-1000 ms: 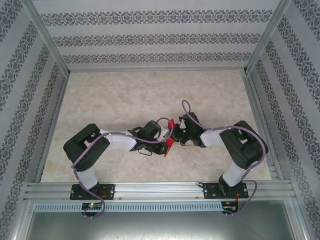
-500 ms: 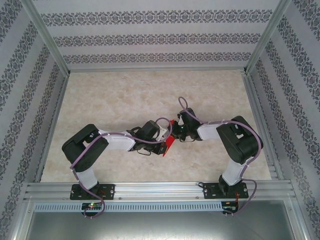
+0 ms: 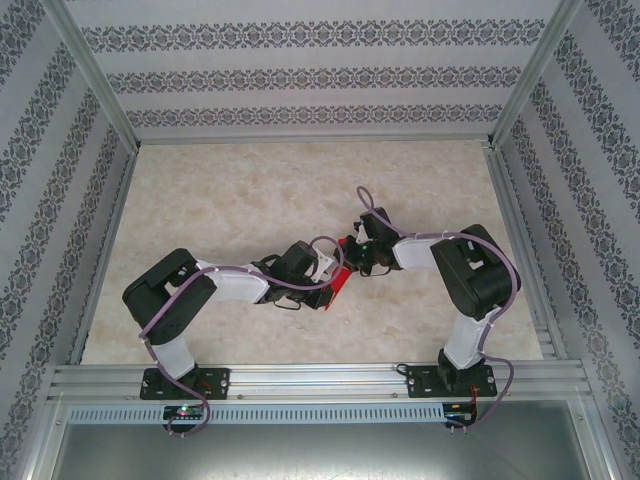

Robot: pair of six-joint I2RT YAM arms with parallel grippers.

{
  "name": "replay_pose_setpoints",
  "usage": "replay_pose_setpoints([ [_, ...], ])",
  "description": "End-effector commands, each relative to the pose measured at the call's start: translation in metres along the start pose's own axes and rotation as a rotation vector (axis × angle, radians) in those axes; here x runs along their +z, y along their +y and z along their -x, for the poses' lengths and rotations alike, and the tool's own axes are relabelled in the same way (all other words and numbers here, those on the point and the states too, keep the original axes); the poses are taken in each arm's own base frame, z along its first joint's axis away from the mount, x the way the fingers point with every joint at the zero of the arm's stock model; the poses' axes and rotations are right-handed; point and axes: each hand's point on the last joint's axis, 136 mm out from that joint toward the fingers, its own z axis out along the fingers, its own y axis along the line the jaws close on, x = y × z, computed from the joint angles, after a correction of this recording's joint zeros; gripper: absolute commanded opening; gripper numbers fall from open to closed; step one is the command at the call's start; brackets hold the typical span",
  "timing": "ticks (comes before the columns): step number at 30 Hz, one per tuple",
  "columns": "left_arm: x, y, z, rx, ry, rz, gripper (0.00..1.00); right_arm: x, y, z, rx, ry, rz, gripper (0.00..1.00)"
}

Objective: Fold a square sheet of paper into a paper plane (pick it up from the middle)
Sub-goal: Fold the wing for the fifth time at the center of the table.

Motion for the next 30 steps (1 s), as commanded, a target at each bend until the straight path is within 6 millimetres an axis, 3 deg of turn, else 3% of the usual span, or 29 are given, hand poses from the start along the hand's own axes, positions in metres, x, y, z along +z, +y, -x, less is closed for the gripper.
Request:
replay_pose_setpoints([
  [1,-0.001,0.045,-0.11,-0.097,0.351,0.153,0.06,-0.007,-0.031,0.051,0.02,-0.167,-0.116,0.08],
  [12,-0.003,0.048,-0.119,-0.089,0.379,0.157,0.06,-0.005,-0.036,0.082,0.039,-0.18,-0.113,0.08],
  [23,-0.005,0.05,-0.129,-0.091,0.403,0.159,0.05,-0.006,-0.029,0.113,0.032,-0.209,-0.129,0.08],
  [30,-0.006,0.047,-0.13,-0.091,0.402,0.144,0.06,-0.005,-0.042,0.131,0.055,-0.223,-0.139,0.08],
])
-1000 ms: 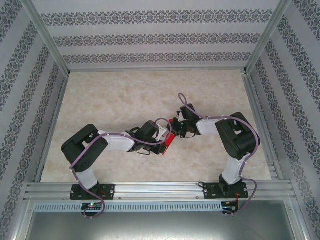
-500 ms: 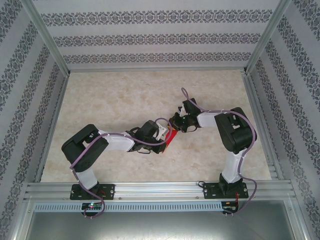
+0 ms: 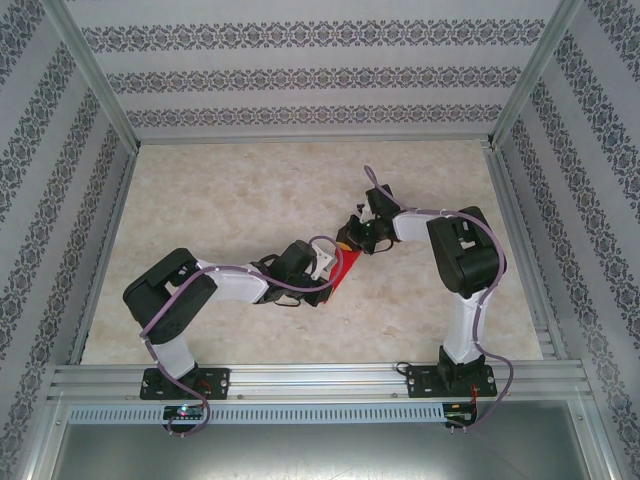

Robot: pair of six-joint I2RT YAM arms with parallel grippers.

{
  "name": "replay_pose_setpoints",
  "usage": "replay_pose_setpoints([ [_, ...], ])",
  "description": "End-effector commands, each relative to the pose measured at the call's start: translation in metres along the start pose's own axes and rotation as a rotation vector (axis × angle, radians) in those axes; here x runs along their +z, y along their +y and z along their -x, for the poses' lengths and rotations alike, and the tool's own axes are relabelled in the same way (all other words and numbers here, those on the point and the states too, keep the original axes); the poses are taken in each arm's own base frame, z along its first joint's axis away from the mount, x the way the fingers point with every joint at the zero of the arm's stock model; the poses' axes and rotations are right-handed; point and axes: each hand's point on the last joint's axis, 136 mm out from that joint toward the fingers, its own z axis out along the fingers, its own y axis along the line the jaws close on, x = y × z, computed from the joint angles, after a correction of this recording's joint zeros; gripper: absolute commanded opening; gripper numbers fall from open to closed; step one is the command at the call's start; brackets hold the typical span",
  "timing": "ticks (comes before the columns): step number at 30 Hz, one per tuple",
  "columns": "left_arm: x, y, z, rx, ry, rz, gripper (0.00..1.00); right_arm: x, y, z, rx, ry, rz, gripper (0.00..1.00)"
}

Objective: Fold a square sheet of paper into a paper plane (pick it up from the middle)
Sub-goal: Fold the wing for the fifth time at the center of the table.

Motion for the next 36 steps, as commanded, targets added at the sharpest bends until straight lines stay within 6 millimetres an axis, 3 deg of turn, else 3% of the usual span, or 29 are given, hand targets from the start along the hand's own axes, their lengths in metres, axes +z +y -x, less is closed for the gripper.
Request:
replay_pose_setpoints([
  [1,-0.013,0.029,-0.139,-0.127,0.46,0.09,0.05,-0.015,-0.04,0.081,0.002,-0.286,-0.131,0.08],
  [15,-0.013,0.028,-0.142,-0.131,0.472,0.084,0.05,-0.023,-0.027,0.112,0.001,-0.341,-0.138,0.09],
  [19,-0.012,0.027,-0.138,-0.134,0.458,0.078,0.05,-0.026,-0.019,0.112,-0.016,-0.333,-0.126,0.09],
  [23,-0.009,0.023,-0.13,-0.144,0.435,0.064,0.07,-0.041,-0.006,0.106,-0.045,-0.346,-0.106,0.1],
  [28,-0.008,0.013,-0.104,-0.145,0.367,0.033,0.11,-0.074,0.004,0.087,-0.088,-0.354,-0.1,0.13],
  [36,-0.018,-0.019,-0.036,-0.135,0.214,-0.047,0.26,-0.101,-0.004,0.027,-0.148,-0.281,-0.095,0.25],
])
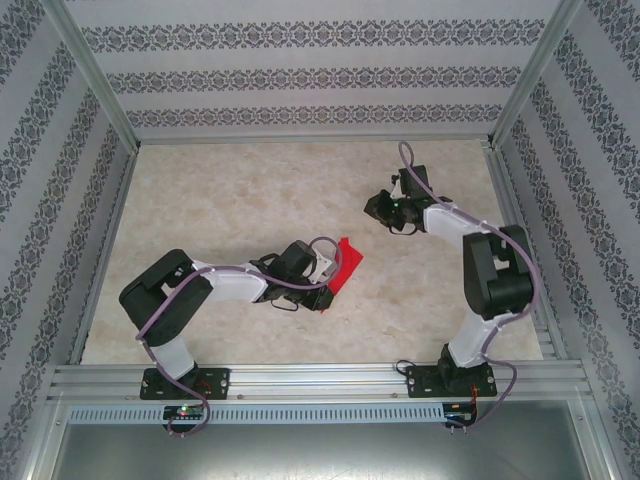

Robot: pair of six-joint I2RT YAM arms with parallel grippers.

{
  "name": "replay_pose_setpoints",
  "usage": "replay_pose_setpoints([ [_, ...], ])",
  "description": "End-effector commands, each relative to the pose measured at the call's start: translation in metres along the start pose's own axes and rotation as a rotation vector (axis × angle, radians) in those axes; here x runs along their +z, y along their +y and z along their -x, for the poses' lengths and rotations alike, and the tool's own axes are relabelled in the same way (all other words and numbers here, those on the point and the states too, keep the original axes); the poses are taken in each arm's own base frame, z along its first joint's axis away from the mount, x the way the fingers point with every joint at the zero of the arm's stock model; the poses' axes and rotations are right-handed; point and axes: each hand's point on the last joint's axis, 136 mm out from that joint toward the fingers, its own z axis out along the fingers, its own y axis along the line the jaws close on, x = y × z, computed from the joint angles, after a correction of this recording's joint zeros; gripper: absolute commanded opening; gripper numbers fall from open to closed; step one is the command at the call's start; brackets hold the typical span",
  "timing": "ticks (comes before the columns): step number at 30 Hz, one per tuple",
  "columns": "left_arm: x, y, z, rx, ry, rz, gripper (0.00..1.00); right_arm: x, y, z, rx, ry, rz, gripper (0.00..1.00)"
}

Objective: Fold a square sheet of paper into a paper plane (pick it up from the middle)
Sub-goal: Fold the wing for the fifth time at the center of the table.

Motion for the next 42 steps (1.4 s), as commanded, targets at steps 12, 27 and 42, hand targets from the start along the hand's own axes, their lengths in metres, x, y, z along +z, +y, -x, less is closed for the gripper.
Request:
replay_pose_setpoints([
  [12,-0.034,-0.004,0.007,-0.023,0.067,0.133,0.47,-0.054,-0.036,-0.083,-0.037,0.065,-0.046,0.44],
  [27,-0.016,0.016,0.016,0.0,0.136,0.277,0.49,-0.058,-0.044,-0.099,-0.015,0.074,-0.027,0.48],
  [42,-0.025,0.023,0.025,-0.034,0.094,0.298,0.26,-0.041,-0.025,-0.126,0.018,0.142,0.072,0.49],
])
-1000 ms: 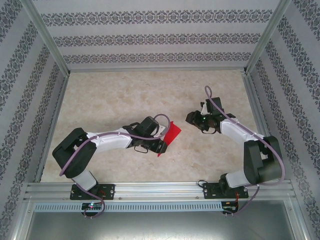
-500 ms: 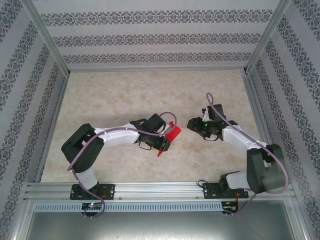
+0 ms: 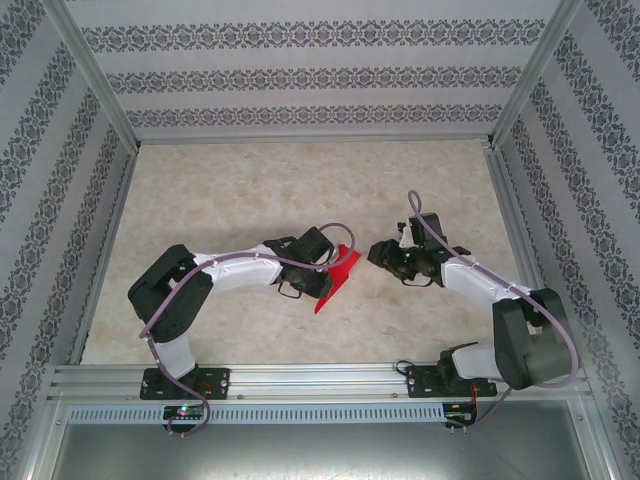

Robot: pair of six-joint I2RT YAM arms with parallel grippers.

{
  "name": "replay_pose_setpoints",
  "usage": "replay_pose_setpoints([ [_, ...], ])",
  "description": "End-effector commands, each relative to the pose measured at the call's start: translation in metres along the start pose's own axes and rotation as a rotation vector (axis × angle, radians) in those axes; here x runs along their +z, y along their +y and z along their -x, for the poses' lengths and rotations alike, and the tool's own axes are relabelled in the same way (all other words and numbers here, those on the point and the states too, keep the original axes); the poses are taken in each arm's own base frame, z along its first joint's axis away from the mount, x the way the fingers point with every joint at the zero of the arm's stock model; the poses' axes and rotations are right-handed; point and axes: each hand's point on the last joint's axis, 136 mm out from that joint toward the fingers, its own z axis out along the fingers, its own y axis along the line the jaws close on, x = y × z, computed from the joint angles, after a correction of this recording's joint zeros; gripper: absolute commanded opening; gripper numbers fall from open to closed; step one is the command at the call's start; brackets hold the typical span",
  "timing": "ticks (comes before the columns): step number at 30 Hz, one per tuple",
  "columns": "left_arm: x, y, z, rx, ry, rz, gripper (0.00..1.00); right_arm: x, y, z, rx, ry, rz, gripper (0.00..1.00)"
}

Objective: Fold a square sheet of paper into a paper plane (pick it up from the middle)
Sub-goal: Fold the wing for the fifth time at the center of the table.

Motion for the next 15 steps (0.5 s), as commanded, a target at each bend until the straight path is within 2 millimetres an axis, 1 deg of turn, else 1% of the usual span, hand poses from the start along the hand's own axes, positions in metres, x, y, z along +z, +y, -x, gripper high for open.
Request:
replay_pose_setpoints([
  [1,-0.009,0.001,0.003,-0.012,-0.01,-0.009,0.24,0.011,0.013,-0.009,0.029,0.029,0.074,0.49],
  [3,-0.01,0.001,0.004,-0.025,-0.018,-0.03,0.21,0.017,0.02,-0.014,0.036,0.04,0.097,0.5],
  [8,-0.01,0.0,0.007,-0.094,-0.037,-0.152,0.13,0.032,0.033,-0.027,0.051,0.078,0.137,0.53],
  [15,-0.014,0.002,0.01,-0.154,-0.061,-0.273,0.1,0.053,0.046,-0.047,0.059,0.135,0.152,0.55],
])
